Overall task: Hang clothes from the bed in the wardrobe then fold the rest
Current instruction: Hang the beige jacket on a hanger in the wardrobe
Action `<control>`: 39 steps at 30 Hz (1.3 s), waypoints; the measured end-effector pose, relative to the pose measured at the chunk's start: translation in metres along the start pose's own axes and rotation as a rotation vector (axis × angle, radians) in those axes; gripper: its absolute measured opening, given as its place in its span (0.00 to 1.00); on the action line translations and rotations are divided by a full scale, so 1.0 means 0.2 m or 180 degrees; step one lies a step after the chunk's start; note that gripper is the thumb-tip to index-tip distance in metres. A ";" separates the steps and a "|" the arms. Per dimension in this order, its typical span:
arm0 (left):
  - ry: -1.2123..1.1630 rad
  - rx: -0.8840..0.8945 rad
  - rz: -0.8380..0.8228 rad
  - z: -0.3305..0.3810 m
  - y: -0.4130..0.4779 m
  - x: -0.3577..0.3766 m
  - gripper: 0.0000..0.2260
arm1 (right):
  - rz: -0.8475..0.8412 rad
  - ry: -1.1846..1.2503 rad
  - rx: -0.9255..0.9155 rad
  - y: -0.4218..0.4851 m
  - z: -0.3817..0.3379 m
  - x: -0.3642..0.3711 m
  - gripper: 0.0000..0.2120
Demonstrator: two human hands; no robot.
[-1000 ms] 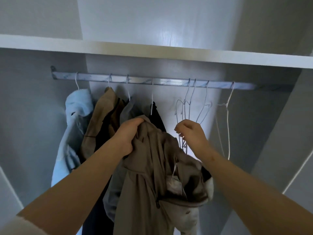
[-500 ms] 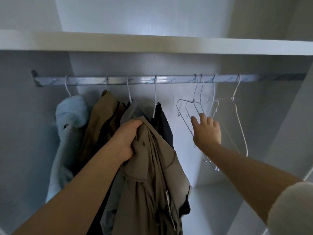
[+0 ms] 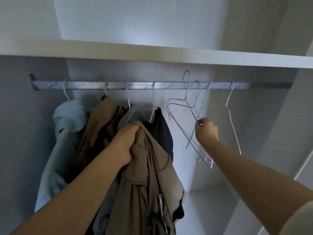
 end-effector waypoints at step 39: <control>0.0370 0.0256 -0.0305 -0.43 -1.25 1.02 0.05 | -0.1139 0.2062 -0.0516 -1.50 0.81 -0.80 0.17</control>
Point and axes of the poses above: each hand's wrist, its own y-axis towards the middle knuckle, its own x-axis out of the palm, z = x × y, the point moved 4 cm from there along y, towards the middle knuckle, and after that the axes turned 13 degrees about -z, right-handed, at the moved point
